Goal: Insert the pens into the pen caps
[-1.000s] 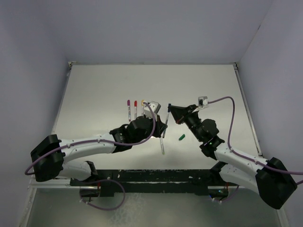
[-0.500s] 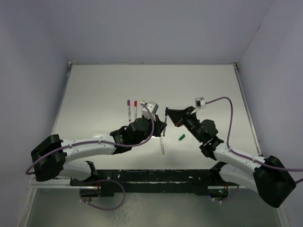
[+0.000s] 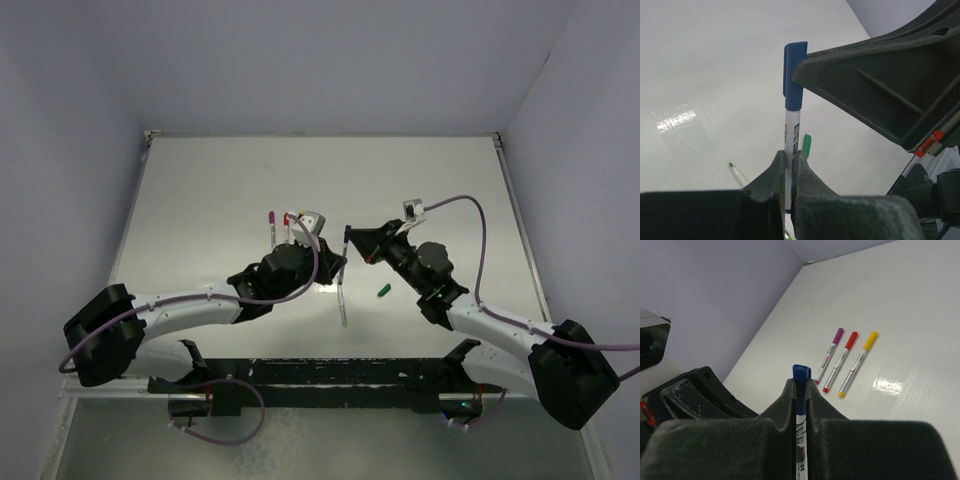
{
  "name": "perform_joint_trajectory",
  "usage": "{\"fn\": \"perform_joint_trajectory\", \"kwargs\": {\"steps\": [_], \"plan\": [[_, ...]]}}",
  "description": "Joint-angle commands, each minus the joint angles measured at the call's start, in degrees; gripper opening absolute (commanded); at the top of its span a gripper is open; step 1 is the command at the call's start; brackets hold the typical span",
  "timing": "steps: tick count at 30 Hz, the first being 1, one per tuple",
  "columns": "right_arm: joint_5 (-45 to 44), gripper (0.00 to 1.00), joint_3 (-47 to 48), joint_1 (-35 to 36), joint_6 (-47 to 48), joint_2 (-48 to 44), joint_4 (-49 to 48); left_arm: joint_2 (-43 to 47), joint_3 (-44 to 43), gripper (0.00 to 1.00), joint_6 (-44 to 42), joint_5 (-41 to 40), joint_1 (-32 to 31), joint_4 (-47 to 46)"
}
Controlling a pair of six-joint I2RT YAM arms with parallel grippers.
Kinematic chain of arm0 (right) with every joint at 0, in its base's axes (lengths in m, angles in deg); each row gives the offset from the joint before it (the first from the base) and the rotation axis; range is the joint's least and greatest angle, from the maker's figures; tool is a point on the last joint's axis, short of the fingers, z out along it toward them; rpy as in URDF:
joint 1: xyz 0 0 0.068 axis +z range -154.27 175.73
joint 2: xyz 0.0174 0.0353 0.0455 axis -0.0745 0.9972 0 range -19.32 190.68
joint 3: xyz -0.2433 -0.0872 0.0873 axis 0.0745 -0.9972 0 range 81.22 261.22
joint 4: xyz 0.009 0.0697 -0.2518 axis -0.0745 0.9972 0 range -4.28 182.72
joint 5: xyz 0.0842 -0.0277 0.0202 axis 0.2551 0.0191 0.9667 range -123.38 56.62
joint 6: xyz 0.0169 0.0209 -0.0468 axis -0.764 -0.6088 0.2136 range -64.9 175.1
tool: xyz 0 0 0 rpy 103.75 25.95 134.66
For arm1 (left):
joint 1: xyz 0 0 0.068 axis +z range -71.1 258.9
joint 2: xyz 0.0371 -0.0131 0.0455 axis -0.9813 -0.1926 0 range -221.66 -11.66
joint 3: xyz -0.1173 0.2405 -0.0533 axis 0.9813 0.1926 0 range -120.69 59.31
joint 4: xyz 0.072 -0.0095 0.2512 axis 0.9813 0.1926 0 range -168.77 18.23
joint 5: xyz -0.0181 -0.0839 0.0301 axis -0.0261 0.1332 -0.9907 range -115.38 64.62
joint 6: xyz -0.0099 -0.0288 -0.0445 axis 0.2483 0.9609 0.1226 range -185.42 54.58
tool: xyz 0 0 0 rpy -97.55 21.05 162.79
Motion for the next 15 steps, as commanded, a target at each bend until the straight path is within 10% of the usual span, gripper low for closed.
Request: {"fn": "perform_joint_trajectory", "kwargs": {"steps": [1, 15], "plan": [[6.6, 0.00, 1.0, 0.8, 2.4, 1.0, 9.5, 0.8, -3.4, 0.00, -1.8, -3.5, 3.4, -12.3], [8.6, 0.00, 5.3, 1.5, 8.3, 4.0, 21.4, 1.0, -6.0, 0.00, -5.9, -1.8, 5.3, -12.7]]}}
